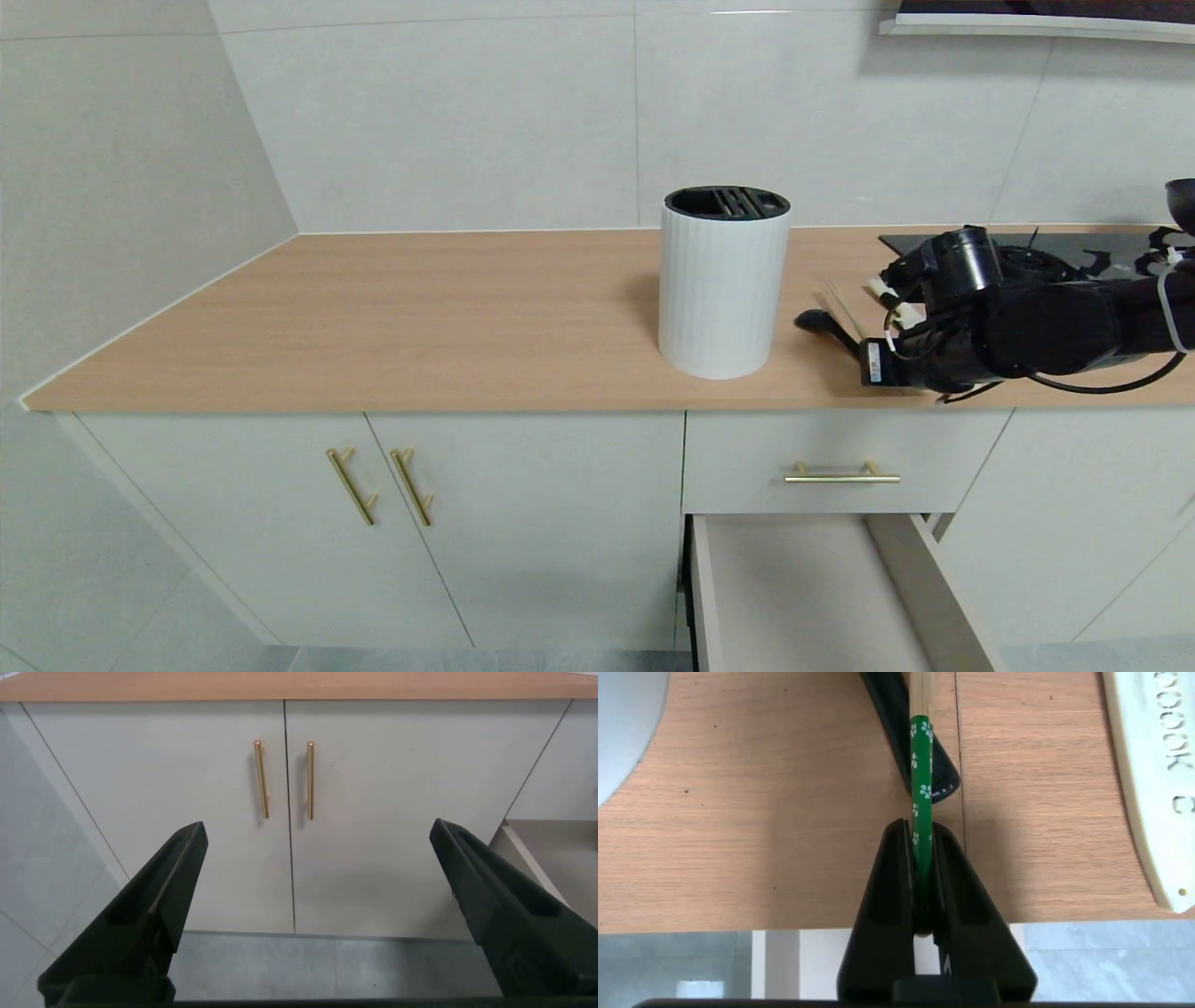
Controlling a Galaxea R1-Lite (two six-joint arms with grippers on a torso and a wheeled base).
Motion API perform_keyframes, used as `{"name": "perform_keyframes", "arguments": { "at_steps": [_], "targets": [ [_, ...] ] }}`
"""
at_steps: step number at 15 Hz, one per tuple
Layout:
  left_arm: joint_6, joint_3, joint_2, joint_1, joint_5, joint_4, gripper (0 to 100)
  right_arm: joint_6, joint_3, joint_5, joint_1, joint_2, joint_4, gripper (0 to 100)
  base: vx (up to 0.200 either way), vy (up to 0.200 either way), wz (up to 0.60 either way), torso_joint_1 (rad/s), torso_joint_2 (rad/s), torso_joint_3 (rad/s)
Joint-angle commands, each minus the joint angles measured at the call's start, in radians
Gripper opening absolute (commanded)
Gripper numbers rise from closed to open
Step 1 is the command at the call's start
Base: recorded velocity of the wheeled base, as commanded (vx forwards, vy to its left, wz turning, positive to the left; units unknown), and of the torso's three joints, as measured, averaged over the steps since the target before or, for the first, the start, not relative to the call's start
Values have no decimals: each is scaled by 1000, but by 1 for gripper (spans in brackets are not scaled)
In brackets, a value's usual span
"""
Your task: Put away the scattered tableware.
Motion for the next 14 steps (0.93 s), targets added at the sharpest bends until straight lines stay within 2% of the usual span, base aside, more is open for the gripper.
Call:
{"name": "perform_keyframes", "arguments": {
  "at_steps": [1,4,7,8,11,14],
  "targets": [
    [0,0,0,0,0,0,100,0,4,-2,0,-21,1,0,0,0,0,0,0,0],
    [0,0,0,0,0,0,100,1,67,-22,3,-151,13,0,0,0,0,0,0,0],
    [0,0,2,0,0,0,100,1,232,-2,9,-440,80,0,0,0,0,0,0,0],
    [0,0,0,0,0,0,100,1,274,24,9,-526,117,0,0,0,0,0,0,0],
    [0,0,0,0,0,0,100,3,306,200,6,-702,254,0,0,0,0,0,0,0],
    [0,0,0,0,0,0,100,1,304,266,43,-789,410,0,0,0,0,0,0,0]
  ]
}}
